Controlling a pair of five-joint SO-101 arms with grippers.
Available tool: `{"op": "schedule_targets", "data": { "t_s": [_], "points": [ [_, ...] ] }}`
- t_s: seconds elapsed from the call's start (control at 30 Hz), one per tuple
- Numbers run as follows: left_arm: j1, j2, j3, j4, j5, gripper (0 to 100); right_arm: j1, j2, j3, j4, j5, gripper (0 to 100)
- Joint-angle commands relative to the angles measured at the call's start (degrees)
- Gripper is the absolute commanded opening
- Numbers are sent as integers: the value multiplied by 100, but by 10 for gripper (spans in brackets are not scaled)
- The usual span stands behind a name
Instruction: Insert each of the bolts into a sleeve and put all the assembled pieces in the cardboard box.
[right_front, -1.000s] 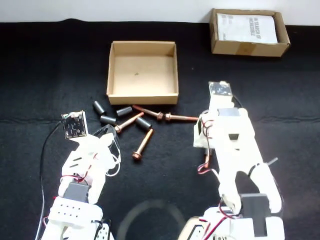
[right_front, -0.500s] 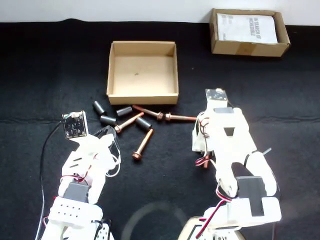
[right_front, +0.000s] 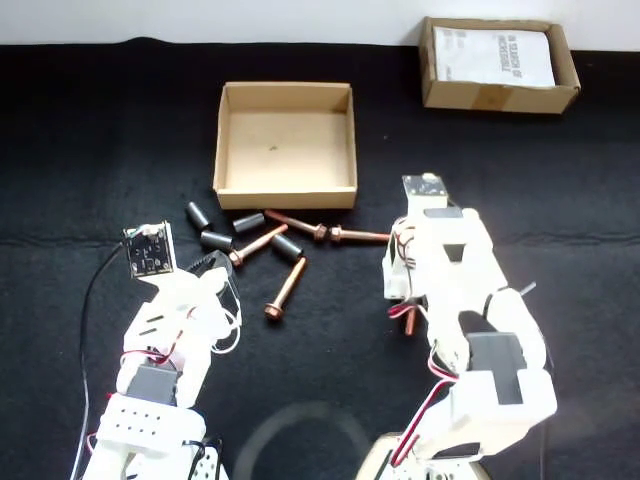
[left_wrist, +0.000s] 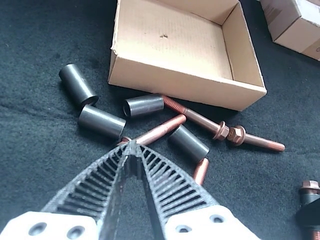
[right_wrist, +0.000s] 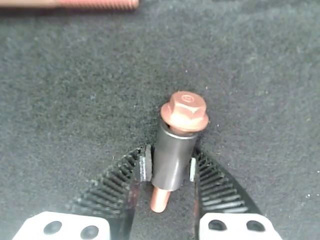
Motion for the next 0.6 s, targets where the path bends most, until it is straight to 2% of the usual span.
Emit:
{"op": "schedule_targets", "data": {
  "t_s": [0.0,0.27,0.33,0.4,0.57],
  "points": [
    [-40,-75,154,26,18,10,-22,321,-295,-75,53,127],
    [-40,-75,154,26,18,10,-22,813,-673,-75,62,125],
    [-40,-75,154,26,18,10,-22,927,-734,-75,62,91],
    [-40,-75,154,26,18,10,-13,1042,-822,-75,62,10],
    [-40,-75,154,26,18,10,-13,1130,-875,-40,53,6]
  ]
}}
